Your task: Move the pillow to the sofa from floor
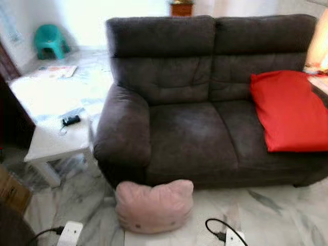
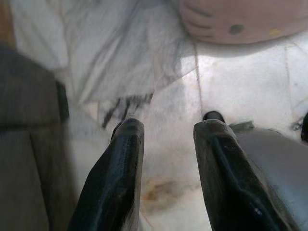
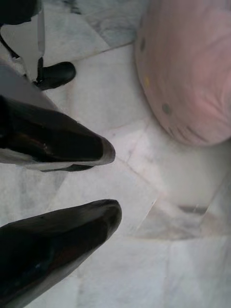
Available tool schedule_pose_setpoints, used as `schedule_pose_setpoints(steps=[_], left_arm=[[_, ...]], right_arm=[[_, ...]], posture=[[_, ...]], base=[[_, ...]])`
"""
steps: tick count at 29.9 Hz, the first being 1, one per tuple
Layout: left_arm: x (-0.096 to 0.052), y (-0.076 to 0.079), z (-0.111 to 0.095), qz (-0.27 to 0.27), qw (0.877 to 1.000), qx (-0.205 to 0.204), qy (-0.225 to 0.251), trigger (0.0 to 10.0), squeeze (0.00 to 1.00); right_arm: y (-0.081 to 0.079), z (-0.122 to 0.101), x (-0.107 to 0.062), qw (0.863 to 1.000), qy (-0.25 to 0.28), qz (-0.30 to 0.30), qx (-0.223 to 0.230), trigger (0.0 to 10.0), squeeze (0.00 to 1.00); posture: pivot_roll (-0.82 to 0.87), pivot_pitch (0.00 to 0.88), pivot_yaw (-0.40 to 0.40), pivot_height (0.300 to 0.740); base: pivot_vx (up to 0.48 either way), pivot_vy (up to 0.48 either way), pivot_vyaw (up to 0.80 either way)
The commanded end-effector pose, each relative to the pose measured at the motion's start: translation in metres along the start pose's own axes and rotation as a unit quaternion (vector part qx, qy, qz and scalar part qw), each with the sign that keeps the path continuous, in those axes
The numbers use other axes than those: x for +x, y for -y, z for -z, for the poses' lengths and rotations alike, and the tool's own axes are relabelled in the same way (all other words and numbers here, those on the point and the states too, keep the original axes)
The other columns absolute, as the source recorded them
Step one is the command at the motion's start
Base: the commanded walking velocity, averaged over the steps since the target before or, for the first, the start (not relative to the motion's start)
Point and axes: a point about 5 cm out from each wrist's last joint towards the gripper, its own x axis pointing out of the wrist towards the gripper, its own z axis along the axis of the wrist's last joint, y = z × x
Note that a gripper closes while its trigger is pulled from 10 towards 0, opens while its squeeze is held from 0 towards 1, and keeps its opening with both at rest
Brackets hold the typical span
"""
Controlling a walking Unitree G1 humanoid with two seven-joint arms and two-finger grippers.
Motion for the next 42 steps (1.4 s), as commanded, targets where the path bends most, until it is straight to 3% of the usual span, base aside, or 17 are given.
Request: schedule_pose_setpoints(steps=[1,14,20,32,42], left_arm=[[0.000,-0.003,0.001,-0.007,1.000,-0.002,-0.003,10.0,0.00],[0.002,-0.002,-0.010,-0.003,1.000,0.000,0.015,10.0,0.00],[0.002,-0.004,-0.016,-0.004,1.000,0.001,0.024,10.0,0.00],[0.003,-0.002,-0.022,-0.001,0.999,0.002,0.034,10.0,0.00],[0.003,-0.001,-0.024,0.003,0.999,0.002,0.036,10.0,0.00]], right_arm=[[-0.004,-0.003,0.001,1.000,0.007,-0.006,0.006,10.0,0.00],[-0.011,-0.006,0.002,1.000,0.009,-0.013,-0.002,10.0,0.00],[-0.003,0.003,-0.001,1.000,0.002,-0.005,0.002,10.0,0.00],[0.009,0.007,-0.002,1.000,-0.002,0.004,0.016,10.0,0.00],[-0.008,-0.010,0.003,1.000,0.010,-0.002,0.014,10.0,0.00]], posture=[[-0.03,0.000,0.012,0.740],[-0.03,0.000,0.012,0.740],[-0.03,0.000,0.013,0.740],[-0.03,0.000,0.012,0.740],[-0.03,0.000,0.011,0.740]], base=[[0.000,0.000,0.00],[0.037,0.000,0.00],[0.244,0.000,0.75],[0.244,0.000,0.00],[0.243,0.000,0.00]])
